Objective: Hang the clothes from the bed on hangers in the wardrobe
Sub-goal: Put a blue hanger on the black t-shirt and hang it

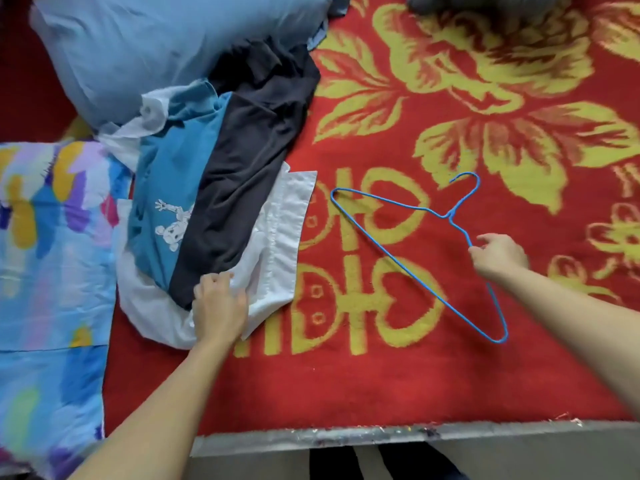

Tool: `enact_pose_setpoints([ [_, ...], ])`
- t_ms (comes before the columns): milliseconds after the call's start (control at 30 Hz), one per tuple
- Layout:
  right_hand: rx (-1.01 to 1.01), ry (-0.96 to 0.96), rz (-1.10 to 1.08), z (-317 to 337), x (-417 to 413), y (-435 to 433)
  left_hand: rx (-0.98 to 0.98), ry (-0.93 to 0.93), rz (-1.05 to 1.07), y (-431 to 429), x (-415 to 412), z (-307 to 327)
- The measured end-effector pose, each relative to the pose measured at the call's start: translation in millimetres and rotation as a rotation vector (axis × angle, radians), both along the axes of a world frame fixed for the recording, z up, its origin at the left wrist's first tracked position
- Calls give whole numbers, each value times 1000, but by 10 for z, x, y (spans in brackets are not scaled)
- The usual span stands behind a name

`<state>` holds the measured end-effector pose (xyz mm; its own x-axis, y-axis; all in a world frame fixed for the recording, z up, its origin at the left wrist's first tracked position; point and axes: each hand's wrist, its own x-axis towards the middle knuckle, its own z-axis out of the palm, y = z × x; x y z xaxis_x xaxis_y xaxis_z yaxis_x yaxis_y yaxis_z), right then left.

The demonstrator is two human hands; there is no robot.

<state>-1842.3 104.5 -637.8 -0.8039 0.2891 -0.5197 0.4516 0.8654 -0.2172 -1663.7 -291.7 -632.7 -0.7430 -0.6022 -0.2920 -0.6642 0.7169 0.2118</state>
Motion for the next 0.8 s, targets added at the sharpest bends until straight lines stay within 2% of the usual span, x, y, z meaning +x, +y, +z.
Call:
enact_pose_setpoints([
  [100, 97, 44, 95, -167, 86, -213, -86, 34, 15, -405, -334, -274],
  [167, 81, 77, 160, -241, 197, -512, -77, -102, 24, -663, -504, -403],
  [267, -36, 78, 260, -269, 345, -1143, -45, -271, 4, -933, -597, -541],
  [433, -283, -29, 347, -103, 298, -2290, -82, -239, 26, -1322, -480, -497],
  [533, -433, -97, 291, -43, 124, -2878, 17, -254, 106, -1559, -370, -498],
  [667, -645, -129, 36, -283, -185, -3688, 103, -98, 128, -1624, -275, -701],
  [800, -677, -94, -87, -597, -251, -4201, 227, 161, 72, -1444, -117, -682],
])
